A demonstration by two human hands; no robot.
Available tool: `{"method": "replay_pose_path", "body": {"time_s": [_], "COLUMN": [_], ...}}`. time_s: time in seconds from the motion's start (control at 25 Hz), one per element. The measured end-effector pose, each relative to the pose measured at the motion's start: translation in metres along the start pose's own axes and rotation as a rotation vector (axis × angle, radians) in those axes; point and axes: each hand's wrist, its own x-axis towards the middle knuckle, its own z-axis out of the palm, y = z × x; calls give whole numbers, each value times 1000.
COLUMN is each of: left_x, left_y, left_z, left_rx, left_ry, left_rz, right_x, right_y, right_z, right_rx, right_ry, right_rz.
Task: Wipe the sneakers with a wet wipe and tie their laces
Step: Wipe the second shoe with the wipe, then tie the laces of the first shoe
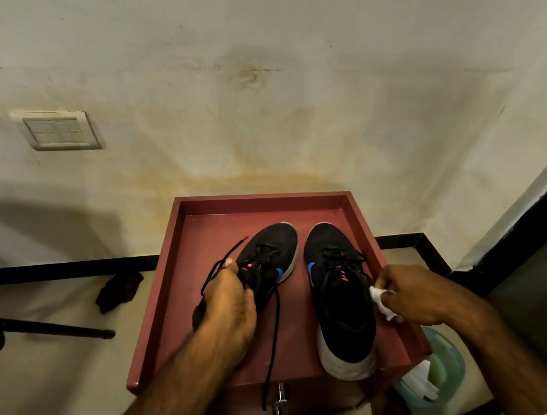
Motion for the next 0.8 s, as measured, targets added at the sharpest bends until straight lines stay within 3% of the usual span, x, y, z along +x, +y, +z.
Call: {"method": "replay_pose_path", "body": {"time_s": [0.12,0.24,0.4,0.52,0.8], "left_x": [0,-19,-54,-63,-61], "left_y": [-2,1,22,29,21], "left_z": [-1,4,3,-3,-4], "left_rx": [52,255,918,1496,1372], "left_ry": [-66,-167,-345,-424,-588], "left_rz": [-31,-16,74,251,47], "right_x": [1,-1,-3,0,11], "right_y": [-4,-5,-9,-13,-21], "right_z": [2,6,12,19,34], "right_rx": [-4,84,100,48,82], "right_ry": [44,22,38,86,144], "right_rz": [-21,6,-38,-85,-203]}}
